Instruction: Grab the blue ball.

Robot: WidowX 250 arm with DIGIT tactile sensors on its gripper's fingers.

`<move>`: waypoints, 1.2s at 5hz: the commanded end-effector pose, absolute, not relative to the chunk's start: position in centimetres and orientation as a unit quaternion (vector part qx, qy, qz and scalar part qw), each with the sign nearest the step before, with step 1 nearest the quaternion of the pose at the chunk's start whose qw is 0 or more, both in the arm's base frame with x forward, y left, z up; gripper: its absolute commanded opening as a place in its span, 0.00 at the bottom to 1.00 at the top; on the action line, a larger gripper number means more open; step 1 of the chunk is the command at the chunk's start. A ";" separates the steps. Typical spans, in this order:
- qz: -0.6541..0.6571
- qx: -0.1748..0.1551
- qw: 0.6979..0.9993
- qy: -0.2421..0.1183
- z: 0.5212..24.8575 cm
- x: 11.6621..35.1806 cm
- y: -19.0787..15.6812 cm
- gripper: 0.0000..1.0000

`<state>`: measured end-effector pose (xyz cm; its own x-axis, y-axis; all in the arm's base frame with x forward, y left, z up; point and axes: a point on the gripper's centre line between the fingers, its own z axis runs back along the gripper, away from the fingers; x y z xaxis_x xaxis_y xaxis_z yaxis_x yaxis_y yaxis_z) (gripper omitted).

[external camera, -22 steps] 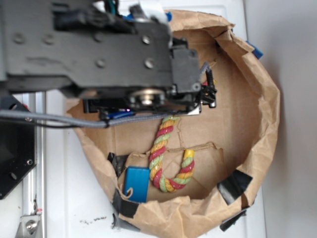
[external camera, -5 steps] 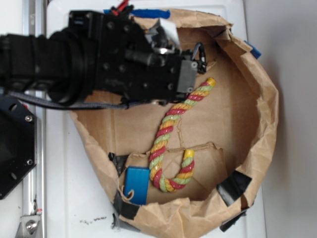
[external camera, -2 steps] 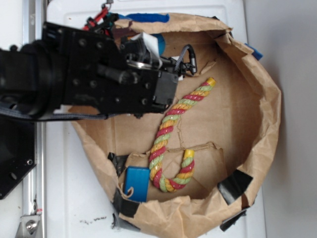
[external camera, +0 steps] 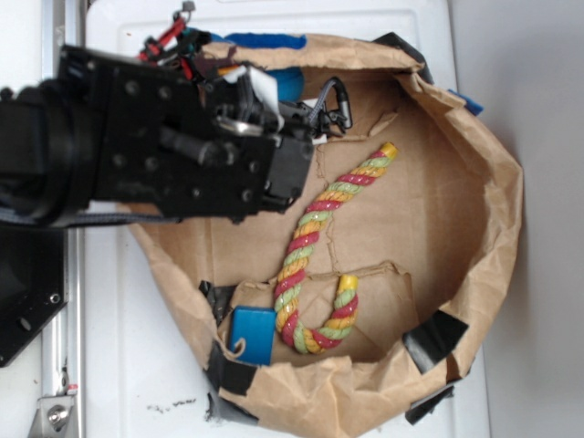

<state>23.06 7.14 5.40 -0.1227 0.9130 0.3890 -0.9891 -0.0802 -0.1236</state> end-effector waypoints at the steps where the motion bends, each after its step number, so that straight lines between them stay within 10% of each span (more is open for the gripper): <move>1: 0.747 0.102 0.623 -0.208 6.3 24.5 8.5 1.00; 6: 0.759 0.113 0.602 -0.221 5.5 26.2 9.3 1.00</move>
